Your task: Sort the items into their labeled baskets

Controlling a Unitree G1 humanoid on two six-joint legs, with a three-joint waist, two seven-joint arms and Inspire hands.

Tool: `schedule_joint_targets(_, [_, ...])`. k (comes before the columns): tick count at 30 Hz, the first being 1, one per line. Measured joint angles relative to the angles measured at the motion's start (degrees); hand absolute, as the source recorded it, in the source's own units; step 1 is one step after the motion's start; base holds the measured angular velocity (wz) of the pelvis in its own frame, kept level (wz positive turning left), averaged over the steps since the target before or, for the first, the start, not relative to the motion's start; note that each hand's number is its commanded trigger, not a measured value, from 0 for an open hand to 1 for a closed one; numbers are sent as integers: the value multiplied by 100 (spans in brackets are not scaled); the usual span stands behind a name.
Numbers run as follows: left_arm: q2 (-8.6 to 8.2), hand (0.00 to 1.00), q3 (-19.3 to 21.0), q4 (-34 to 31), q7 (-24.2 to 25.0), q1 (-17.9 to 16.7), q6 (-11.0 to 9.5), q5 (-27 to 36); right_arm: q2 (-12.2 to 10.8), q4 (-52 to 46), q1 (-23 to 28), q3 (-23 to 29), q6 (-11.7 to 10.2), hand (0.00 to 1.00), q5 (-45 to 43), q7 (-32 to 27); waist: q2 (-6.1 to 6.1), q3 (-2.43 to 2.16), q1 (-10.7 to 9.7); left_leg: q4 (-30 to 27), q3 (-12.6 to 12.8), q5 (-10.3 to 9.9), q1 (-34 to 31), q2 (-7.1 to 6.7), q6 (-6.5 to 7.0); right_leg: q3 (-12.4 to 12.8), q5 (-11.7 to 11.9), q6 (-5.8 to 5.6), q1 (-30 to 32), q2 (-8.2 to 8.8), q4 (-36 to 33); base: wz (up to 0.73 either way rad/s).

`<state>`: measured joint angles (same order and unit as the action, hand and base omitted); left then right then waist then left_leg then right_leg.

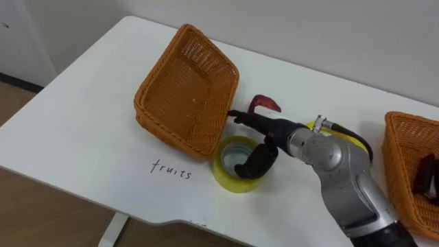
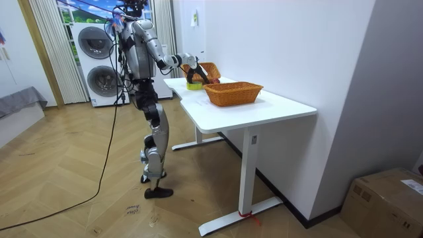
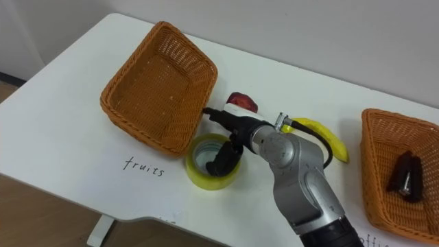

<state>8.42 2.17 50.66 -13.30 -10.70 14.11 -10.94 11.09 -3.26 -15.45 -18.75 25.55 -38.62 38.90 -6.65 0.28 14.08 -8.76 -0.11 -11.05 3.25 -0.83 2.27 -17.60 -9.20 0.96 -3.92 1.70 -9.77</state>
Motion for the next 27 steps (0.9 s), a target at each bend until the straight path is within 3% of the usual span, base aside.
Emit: schedule_joint_targets(27, [-6,0,333,230,158,17,-49,-1,9,-10,116,442,-126,0,217,-82,-9,-3,-142,8,-7,0,1,-2,1,22,-1,-2,-1,-4,3,0])
